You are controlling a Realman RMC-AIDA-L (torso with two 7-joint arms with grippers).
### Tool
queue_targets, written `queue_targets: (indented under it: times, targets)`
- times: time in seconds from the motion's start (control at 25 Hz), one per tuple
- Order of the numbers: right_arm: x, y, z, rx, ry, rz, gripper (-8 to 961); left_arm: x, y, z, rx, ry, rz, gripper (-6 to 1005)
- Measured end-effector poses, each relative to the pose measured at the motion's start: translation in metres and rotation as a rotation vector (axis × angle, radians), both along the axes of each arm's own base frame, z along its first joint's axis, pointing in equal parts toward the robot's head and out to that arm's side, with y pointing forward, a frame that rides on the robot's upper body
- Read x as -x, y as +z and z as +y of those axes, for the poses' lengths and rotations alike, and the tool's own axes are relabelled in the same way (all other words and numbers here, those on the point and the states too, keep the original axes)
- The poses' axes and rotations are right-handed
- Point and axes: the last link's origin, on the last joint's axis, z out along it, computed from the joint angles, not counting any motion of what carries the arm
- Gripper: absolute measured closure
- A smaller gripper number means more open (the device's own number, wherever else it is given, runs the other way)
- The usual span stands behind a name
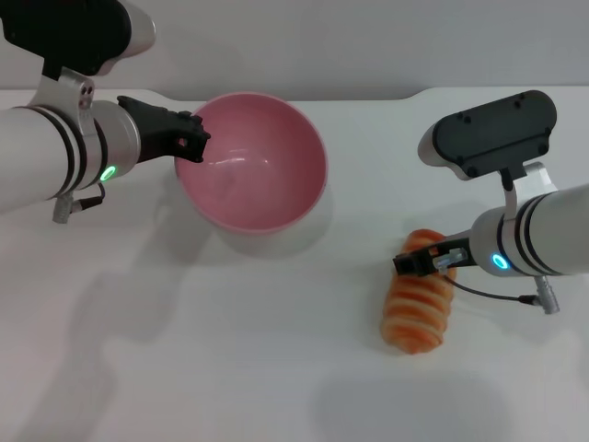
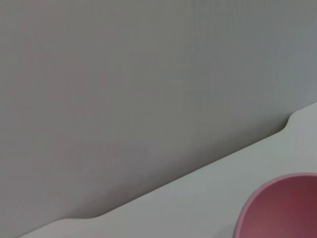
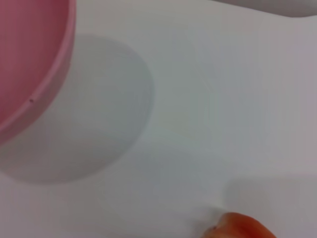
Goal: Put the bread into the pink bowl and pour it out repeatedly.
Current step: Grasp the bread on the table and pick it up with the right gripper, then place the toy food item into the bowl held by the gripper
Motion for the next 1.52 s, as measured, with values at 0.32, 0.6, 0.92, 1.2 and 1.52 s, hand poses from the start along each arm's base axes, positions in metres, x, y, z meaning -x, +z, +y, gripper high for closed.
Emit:
queue_targets:
  times: [0.32,0.6,0.92,1.2,1.52]
  targets:
    - [0.007,0.005,0.000,0.053,0.106,-0.054,319,-0.001,0.000,0.000,0.000,-0.005,0.007,959]
    - [0.008,0.003,0.002,0.069,0.129,-0.082,393,-0.001,0.000,0.000,0.000,-0.006,0.008,959]
    - [0.013,0.004,0.003,0.067,0.151,-0.077,436,-0.002,0.000,0.001,-0.001,-0.010,0.007,959]
    - [0.053,0.017,0.003,0.043,0.268,-0.032,481,-0.002,-0.001,0.001,-0.004,-0.015,0.005,959]
    - [0.124,0.051,-0.014,-0.008,0.472,0.020,547,0.000,-0.005,0.003,0.000,-0.020,0.013,959]
